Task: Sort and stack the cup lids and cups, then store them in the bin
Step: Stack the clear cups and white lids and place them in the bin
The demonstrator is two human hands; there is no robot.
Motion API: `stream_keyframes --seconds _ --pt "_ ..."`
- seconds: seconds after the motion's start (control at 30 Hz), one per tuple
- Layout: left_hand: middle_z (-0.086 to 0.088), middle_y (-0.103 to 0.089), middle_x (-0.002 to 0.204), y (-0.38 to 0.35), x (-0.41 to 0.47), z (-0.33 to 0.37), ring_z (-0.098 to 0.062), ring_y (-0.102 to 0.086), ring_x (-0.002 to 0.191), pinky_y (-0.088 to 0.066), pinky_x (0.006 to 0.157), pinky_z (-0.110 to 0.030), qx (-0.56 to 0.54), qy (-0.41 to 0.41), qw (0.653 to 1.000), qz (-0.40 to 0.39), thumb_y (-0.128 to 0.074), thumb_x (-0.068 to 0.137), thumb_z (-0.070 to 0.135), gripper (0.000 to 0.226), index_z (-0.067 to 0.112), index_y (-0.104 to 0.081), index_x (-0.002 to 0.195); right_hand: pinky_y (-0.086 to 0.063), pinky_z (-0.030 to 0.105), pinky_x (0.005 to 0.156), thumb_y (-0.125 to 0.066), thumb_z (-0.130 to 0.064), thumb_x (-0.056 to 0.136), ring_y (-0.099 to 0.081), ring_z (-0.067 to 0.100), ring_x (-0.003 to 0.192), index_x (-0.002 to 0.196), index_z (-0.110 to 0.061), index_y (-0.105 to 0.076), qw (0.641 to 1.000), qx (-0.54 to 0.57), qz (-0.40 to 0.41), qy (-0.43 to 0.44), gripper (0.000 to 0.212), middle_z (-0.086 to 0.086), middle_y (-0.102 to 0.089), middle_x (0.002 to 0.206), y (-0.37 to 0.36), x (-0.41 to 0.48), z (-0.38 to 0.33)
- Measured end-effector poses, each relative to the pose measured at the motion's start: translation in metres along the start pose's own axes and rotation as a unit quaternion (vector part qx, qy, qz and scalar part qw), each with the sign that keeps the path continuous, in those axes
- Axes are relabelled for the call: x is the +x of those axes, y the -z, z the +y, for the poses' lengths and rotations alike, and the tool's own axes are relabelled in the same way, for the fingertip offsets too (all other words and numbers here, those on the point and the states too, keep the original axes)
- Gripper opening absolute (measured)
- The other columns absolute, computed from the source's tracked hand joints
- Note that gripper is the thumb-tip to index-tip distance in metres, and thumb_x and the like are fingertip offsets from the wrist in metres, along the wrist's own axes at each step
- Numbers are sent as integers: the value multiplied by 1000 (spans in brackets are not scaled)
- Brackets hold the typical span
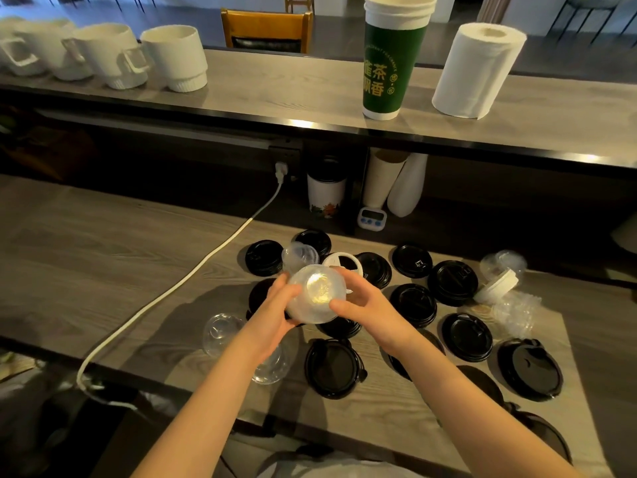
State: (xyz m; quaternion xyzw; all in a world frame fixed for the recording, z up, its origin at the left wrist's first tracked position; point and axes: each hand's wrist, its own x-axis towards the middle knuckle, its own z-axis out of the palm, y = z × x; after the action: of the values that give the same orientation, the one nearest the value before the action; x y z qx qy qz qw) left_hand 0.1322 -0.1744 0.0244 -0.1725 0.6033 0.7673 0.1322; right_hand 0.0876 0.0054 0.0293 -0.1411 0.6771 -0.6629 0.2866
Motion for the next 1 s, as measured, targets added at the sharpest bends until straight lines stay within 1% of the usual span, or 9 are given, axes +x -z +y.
stream_keyframes --seconds 0.07,0.17,0.23,0.5,0.6,0.77,0.87,0.93,1.0 --pt "0 -42 137 0 -4 3 -19 -49 122 -48 94 -37 33 16 999 -12 -65 60 57 91 27 -34 140 -52 18 81 -77 -32 71 -58 7 110 127 -31 -52 999 -39 14 12 62 -9 -54 126 -5 -1 -1" --pt "2 -55 120 3 -11 8 -15 -58 107 -51 85 -33 35 28 999 -9 -66 66 41 70 30 -38 128 -52 27 91 -82 -23 71 -54 9 114 132 -26 -50 996 -88 17 26 68 -4 -51 129 -15 4 -4" --pt "2 -57 116 12 -12 8 -15 -60 103 -51 80 -32 30 21 999 7 -65 66 37 67 30 -39 127 -51 28 93 -82 -21 71 -54 10 114 133 -25 -49 996 -90 5 27 69 -2 -51 129 -21 10 -6" --pt "-4 -53 118 46 -16 8 -22 -55 107 -48 84 -40 -57 7 988 142 -65 68 37 62 27 -38 123 -43 24 95 -72 -28 82 -45 10 123 138 -21 -39 990 -143 -10 7 66 -3 -45 139 -55 37 6" --pt "-4 -47 125 64 -12 3 -24 -49 113 -45 87 -43 -87 5 973 212 -62 86 32 49 26 -35 127 -40 31 103 -70 -32 83 -46 18 127 138 -17 -43 952 -305 6 10 62 4 -48 137 -61 36 30" --pt "-4 -44 129 74 -7 -3 -25 -49 115 -44 86 -43 -81 18 965 247 -58 89 32 44 25 -34 125 -39 38 105 -68 -36 83 -41 27 130 146 -22 -27 857 -489 -156 43 77 7 -38 145 -91 30 59" --pt "-5 -42 130 74 -4 -6 -27 -47 119 -44 88 -43 -101 31 965 239 -56 90 33 42 24 -34 125 -40 40 101 -63 -36 85 -41 32 127 146 -22 -28 802 -566 -175 68 71 7 -36 147 -103 31 70" --pt "-6 -42 131 73 -3 -7 -27 -47 118 -44 88 -43 -91 38 966 240 -57 90 32 47 21 -33 129 -41 41 99 -61 -33 87 -41 33 127 146 -24 -30 797 -574 -179 60 67 6 -34 148 -103 33 75" --pt "-6 -43 131 71 -3 -8 -27 -48 118 -45 88 -43 -70 39 966 245 -59 88 32 57 19 -30 135 -42 41 99 -62 -30 87 -41 32 127 145 -24 -31 813 -550 -183 55 67 5 -34 148 -100 35 78"
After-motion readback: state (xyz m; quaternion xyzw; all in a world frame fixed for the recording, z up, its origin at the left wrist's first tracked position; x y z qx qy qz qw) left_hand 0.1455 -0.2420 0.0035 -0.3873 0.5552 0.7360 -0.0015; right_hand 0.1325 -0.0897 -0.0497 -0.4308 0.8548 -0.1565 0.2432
